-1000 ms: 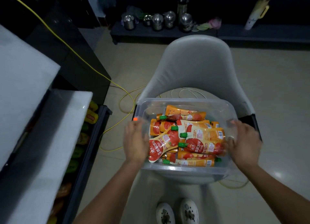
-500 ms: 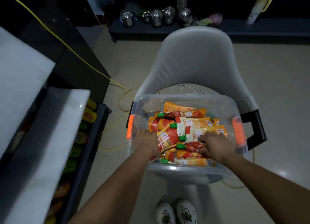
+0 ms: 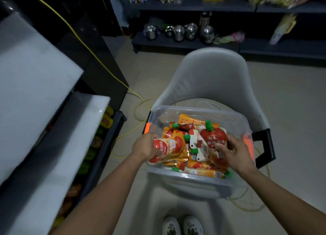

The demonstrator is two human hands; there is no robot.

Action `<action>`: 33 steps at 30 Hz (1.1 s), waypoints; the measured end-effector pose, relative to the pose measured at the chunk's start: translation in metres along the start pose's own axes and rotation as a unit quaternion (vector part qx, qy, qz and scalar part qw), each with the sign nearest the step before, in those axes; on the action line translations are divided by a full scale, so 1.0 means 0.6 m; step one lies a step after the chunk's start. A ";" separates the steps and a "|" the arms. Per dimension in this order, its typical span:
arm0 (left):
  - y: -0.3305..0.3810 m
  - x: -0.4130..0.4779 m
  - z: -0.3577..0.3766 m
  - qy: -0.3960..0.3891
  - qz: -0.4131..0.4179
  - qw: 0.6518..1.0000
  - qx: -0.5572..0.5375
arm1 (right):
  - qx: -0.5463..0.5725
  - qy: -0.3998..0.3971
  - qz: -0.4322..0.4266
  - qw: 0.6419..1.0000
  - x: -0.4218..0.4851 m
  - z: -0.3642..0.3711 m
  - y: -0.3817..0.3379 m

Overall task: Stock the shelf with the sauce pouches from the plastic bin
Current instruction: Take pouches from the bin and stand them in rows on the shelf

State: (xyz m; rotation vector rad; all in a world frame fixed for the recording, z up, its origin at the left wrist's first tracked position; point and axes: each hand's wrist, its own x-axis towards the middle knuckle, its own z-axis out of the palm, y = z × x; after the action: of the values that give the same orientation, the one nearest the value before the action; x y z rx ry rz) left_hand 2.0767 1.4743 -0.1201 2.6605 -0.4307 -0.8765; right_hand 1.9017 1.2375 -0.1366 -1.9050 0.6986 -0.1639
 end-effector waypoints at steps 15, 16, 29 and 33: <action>-0.064 -0.348 -0.289 0.095 0.034 0.917 -0.386 | 0.285 -0.410 0.094 0.861 -0.048 0.072 -0.357; -0.077 -0.379 -0.306 0.098 0.037 0.911 -0.400 | 0.299 -0.440 0.093 0.841 -0.063 0.087 -0.381; -0.329 -0.662 -0.344 0.380 -0.026 0.542 -0.750 | 0.310 -0.533 0.027 0.787 -0.390 0.407 -0.607; -0.449 -0.780 -0.345 0.488 -0.046 0.521 -0.699 | 0.282 -0.540 -0.014 0.793 -0.523 0.522 -0.653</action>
State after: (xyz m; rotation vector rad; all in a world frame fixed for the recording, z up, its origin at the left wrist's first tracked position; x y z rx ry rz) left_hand 1.8939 1.9332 0.1811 1.1458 0.5449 0.3907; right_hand 1.9284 1.7641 0.1312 -1.1268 -0.1776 0.6143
